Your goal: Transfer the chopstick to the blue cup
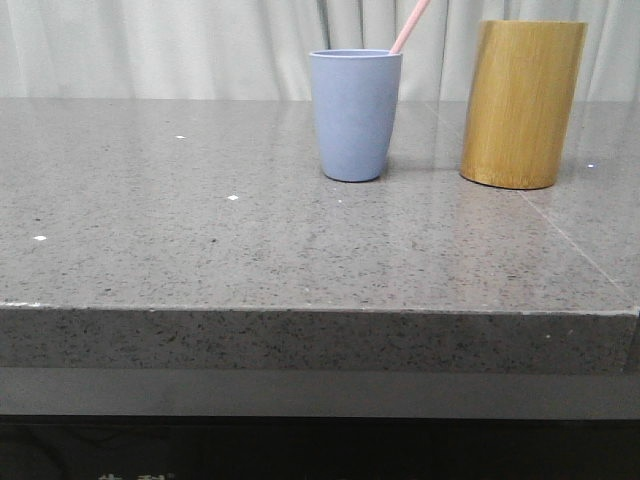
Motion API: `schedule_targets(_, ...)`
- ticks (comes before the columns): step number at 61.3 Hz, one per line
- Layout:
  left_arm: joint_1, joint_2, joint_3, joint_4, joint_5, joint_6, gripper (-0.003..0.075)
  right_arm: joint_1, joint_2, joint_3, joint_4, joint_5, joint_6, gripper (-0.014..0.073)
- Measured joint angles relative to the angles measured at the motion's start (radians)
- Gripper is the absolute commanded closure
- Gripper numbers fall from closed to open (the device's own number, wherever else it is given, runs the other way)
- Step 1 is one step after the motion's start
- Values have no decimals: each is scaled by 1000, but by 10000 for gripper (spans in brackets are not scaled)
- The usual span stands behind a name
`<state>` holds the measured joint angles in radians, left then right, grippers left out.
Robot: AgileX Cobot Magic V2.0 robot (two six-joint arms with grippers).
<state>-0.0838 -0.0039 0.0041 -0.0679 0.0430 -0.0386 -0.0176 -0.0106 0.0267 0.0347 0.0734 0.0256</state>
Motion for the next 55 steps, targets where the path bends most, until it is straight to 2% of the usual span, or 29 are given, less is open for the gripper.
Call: schedule_targets(55,0,0,0,0,0,0,739,0,0,0,0,-18,0,662)
